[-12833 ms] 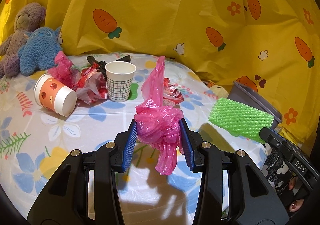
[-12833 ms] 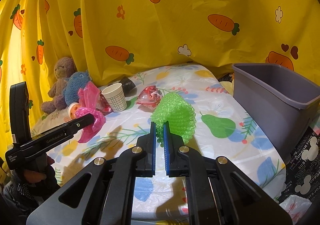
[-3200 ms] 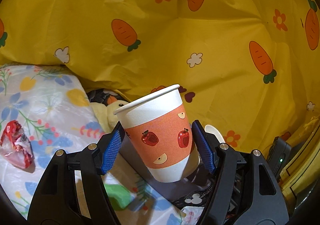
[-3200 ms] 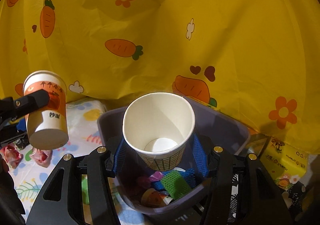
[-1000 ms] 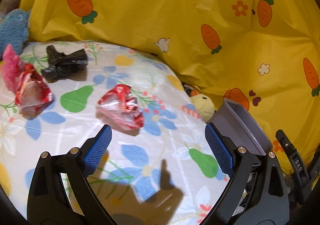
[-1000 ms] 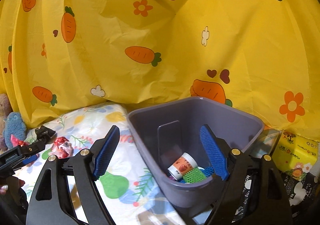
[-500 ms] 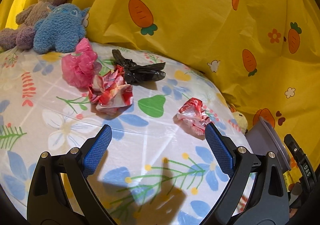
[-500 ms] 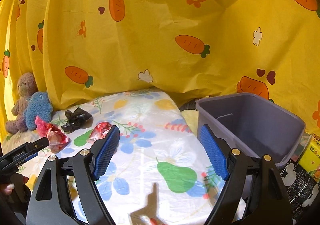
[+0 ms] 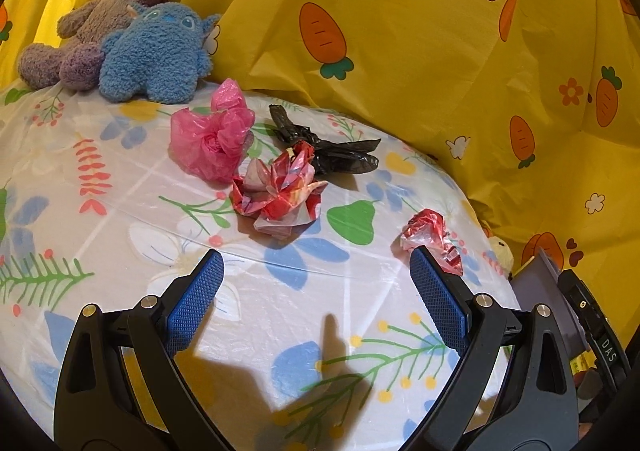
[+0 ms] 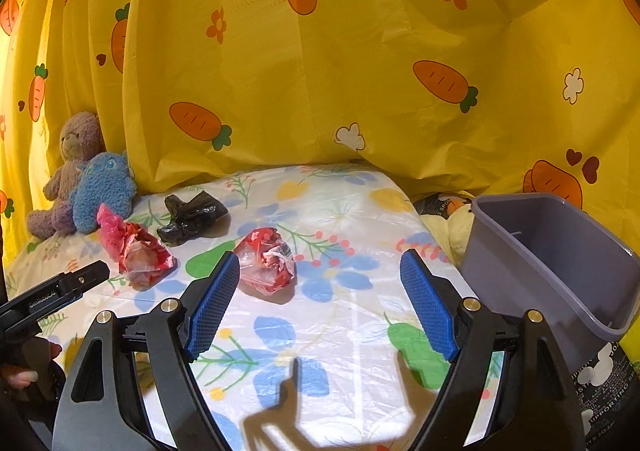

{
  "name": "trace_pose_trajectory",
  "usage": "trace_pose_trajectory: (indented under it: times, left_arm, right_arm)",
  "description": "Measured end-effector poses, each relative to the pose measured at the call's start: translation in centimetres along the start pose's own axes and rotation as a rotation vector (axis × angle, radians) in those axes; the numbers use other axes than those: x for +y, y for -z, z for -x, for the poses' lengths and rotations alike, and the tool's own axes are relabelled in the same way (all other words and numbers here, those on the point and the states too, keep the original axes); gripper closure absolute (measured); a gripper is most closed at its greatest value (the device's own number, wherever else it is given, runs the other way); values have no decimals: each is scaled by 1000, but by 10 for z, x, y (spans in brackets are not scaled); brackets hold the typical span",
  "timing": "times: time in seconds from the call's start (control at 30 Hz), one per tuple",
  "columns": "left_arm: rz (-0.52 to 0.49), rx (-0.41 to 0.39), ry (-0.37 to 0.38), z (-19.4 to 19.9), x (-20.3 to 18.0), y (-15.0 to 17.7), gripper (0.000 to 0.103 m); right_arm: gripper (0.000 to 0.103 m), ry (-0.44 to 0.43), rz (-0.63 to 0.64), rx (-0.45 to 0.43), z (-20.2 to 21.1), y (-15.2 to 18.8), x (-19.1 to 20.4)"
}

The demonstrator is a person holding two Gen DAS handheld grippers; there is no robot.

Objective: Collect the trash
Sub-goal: 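Move both tools back over the red wrappers on the bed, then grasp the red-white plastic bag with the left tool while the right tool grasps the red wrapper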

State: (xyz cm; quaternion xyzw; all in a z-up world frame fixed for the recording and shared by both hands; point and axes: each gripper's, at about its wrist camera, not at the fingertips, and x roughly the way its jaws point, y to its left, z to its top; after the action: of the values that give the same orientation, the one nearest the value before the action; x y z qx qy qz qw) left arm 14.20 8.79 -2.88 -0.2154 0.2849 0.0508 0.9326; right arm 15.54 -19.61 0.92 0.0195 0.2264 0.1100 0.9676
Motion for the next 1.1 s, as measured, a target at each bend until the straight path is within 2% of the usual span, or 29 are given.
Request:
trace_pose_trajectory:
  times: [0.37, 0.63, 0.77, 1.1]
  left_arm:
    - [11, -4, -26, -1, 20, -10, 11]
    - [12, -4, -47, -3, 33, -20, 11]
    - [-22, 20, -42, -10, 29, -21, 11]
    - [-77, 41, -32, -27, 16, -30, 11]
  right_arm:
    - [23, -51, 40, 57, -30, -9, 30]
    - [26, -48, 44, 186, -82, -9, 34]
    - [26, -49, 24, 218, -102, -17, 36]
    - [42, -67, -10, 362, -157, -3, 32]
